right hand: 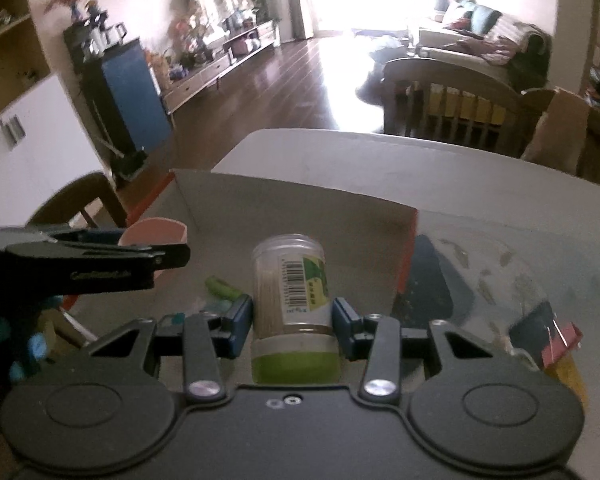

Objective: Organize rigid objects
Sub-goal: 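Carry the pink bowl and green-lidded jar into the box and release them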

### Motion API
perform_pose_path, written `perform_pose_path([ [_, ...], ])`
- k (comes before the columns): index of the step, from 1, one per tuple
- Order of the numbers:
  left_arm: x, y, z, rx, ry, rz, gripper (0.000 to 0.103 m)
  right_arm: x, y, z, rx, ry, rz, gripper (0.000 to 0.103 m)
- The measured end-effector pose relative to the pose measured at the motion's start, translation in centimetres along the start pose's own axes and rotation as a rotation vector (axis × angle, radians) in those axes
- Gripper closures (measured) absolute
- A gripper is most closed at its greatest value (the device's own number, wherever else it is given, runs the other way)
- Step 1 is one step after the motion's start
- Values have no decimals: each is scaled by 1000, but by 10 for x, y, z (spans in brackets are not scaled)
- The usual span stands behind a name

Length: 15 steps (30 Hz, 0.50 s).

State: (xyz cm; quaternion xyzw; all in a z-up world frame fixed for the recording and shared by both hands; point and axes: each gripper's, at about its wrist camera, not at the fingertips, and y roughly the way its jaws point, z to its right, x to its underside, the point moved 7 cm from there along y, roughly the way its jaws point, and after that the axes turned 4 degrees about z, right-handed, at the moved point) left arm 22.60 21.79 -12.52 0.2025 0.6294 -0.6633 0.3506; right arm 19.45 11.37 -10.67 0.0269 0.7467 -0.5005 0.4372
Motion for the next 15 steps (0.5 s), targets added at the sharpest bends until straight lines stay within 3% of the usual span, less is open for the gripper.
perform_pose_path([
  [15, 13, 52, 1, -48, 115, -105, 30, 16, 52, -22, 2, -93, -107, 60],
])
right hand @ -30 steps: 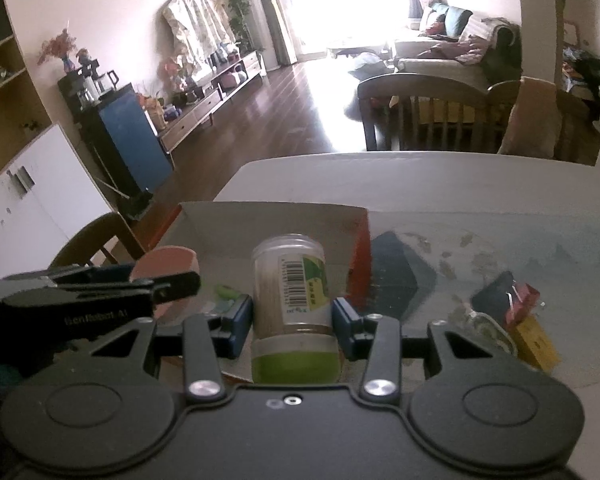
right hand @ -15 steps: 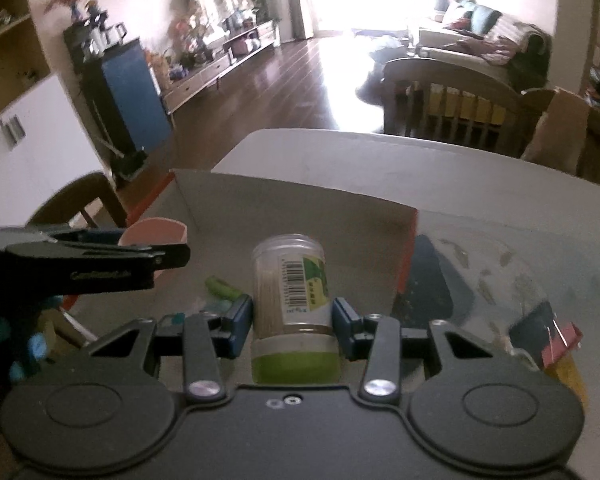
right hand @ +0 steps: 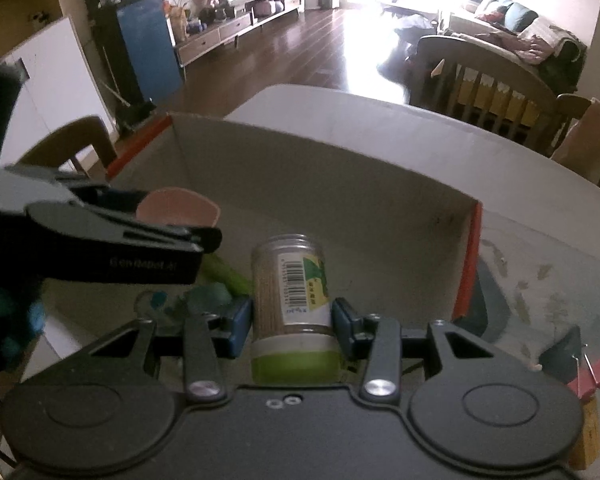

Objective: Organize rigid objects
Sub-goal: 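Carry the pink bowl and green-lidded jar into the box and release them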

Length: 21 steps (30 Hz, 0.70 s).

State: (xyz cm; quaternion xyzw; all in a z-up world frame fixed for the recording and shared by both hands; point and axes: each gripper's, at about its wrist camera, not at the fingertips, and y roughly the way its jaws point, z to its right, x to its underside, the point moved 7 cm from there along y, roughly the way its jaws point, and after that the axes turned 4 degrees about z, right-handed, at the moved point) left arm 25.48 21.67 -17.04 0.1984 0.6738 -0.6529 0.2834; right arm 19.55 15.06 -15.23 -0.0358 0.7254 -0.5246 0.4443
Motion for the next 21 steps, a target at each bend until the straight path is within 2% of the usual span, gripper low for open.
perform_pose_path([
  [5, 2, 6, 5, -5, 39, -32, 30, 7, 7, -1, 13, 3, -29, 60],
  [14, 7, 21, 17, -40, 148, -135, 30, 11, 13, 3, 18, 3, -61, 60],
  [21, 12, 21, 24, -21, 169, -150, 30, 13, 10, 1, 10, 3, -65, 59],
])
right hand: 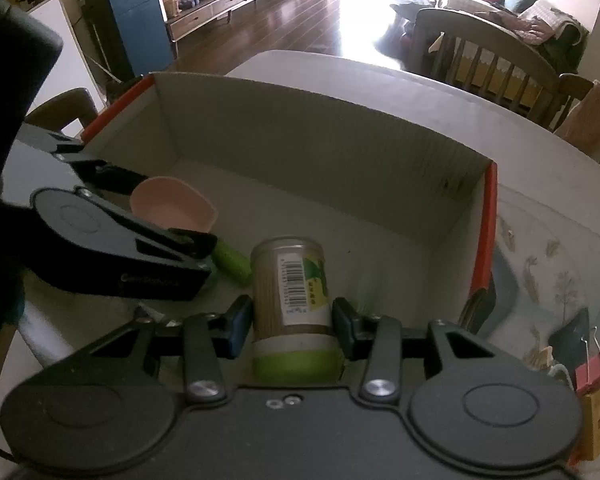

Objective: Organize rigid objects
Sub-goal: 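Carry the pink bowl and green-lidded jar into the box and release them, then withdraw both tools from the box toward the remaining toys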

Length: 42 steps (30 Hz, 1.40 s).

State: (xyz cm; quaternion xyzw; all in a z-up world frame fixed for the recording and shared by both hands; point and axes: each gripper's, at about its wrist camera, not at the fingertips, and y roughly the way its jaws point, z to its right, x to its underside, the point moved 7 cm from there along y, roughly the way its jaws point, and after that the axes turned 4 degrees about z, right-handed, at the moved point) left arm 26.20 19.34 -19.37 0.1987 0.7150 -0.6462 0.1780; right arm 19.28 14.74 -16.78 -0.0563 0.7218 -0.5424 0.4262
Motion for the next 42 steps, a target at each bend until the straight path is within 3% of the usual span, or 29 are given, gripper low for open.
perform_pose_path([
  [16, 0, -29, -10, 33, -64, 88, 30, 2, -35, -2, -18, 11, 61, 51],
  [33, -1, -104, -12, 42, -118, 219, 30, -4, -99, -6, -74, 23, 171, 50],
  [42, 1, -144, 5, 73, -135, 281, 30, 3, -137, -2, -93, 20, 233, 43],
])
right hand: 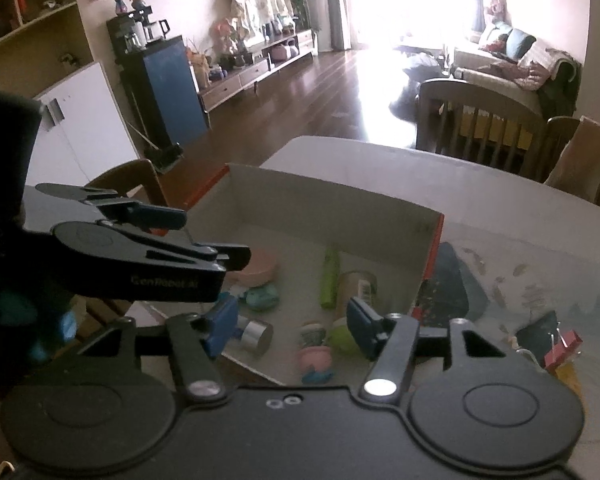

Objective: Organize rigid objects
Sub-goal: 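Withdraw both tools from the box toward the remaining toys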

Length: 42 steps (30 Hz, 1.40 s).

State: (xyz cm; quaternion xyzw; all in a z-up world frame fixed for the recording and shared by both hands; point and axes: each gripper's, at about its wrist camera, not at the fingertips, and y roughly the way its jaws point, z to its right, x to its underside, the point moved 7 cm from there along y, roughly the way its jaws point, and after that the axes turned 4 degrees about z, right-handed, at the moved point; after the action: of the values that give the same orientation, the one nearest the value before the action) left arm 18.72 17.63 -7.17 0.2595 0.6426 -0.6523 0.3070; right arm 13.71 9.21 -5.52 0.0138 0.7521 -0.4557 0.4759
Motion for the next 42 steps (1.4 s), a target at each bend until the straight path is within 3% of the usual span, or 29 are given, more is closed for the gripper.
perform_pose_path([
  [10, -8, -35, 29, 39, -22, 66, 30, 4, -40, 14, -6, 30, 63, 39],
  [12, -10, -38, 35, 45, -29, 73, 22, 7, -47, 19, -5, 38, 71, 39],
  [14, -10, -42, 41, 52, -37, 85, 20, 10, -55, 25, -5, 46, 80, 38],
  [24, -4, -48, 79, 90, -55, 107, 20, 26, -93, 60, -13, 84, 159, 17],
  [32, -4, -42, 116, 115, -45, 111, 17, 45, -112, 100, 13, 126, 176, 13],
  [36, -1, -39, 131, 131, -43, 116, 0, 55, -116, 120, 48, 139, 170, 13],
  [42, 2, -24, 161, 154, -53, 103, 0, 76, -123, 161, 96, 164, 148, 13],
])
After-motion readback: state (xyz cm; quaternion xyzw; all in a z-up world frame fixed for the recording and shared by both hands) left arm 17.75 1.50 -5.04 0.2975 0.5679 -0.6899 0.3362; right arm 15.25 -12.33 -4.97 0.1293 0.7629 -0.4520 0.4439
